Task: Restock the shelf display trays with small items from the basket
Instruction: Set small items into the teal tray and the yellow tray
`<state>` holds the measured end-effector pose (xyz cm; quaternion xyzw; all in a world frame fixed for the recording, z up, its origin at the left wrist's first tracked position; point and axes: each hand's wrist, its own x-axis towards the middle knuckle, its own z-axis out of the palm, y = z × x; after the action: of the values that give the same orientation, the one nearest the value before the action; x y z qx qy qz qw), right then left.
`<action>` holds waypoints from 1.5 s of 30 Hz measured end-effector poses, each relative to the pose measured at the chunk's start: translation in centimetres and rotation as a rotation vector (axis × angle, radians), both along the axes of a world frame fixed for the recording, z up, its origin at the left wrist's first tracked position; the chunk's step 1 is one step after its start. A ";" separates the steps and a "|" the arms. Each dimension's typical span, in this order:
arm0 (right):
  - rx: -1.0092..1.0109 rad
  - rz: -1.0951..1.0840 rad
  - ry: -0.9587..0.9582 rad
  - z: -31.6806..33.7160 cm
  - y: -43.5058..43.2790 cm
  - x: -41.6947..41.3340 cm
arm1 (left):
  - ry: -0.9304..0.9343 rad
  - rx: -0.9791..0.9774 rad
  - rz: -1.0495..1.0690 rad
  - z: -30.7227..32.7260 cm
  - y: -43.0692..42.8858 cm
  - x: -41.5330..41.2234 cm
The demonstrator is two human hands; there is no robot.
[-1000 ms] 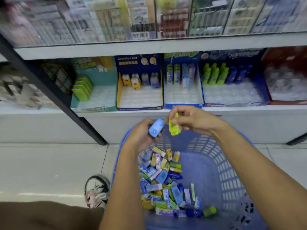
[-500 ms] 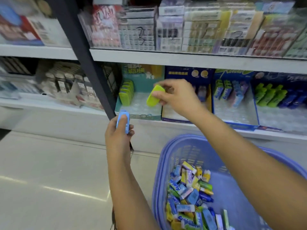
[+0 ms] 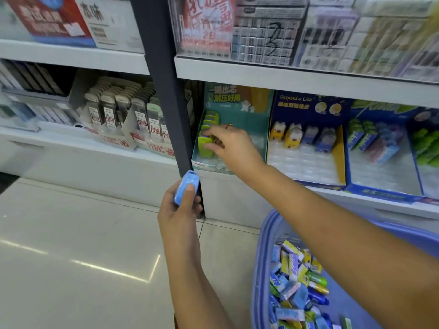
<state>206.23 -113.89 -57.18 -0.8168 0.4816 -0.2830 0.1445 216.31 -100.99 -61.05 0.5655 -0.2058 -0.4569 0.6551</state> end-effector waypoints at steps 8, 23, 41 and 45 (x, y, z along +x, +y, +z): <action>0.049 -0.031 0.060 0.0 -0.4 0.1 | -0.128 0.008 0.005 0.3 -0.4 0.0; 0.130 0.233 0.100 6.8 3.2 -7.1 | -0.492 -0.241 -0.201 3.8 -3.1 -4.4; 0.272 -0.108 0.241 3.9 -5.8 -9.7 | -1.174 0.027 -0.461 1.6 -4.2 -8.3; 0.329 -0.199 0.325 3.5 -6.0 -9.3 | -1.141 -0.007 -0.450 1.2 -4.3 -8.1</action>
<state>196.92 -119.89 -53.72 -0.7657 0.6160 -0.0784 0.1678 208.25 -105.27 -59.88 0.6612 -0.6401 -0.2085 0.3310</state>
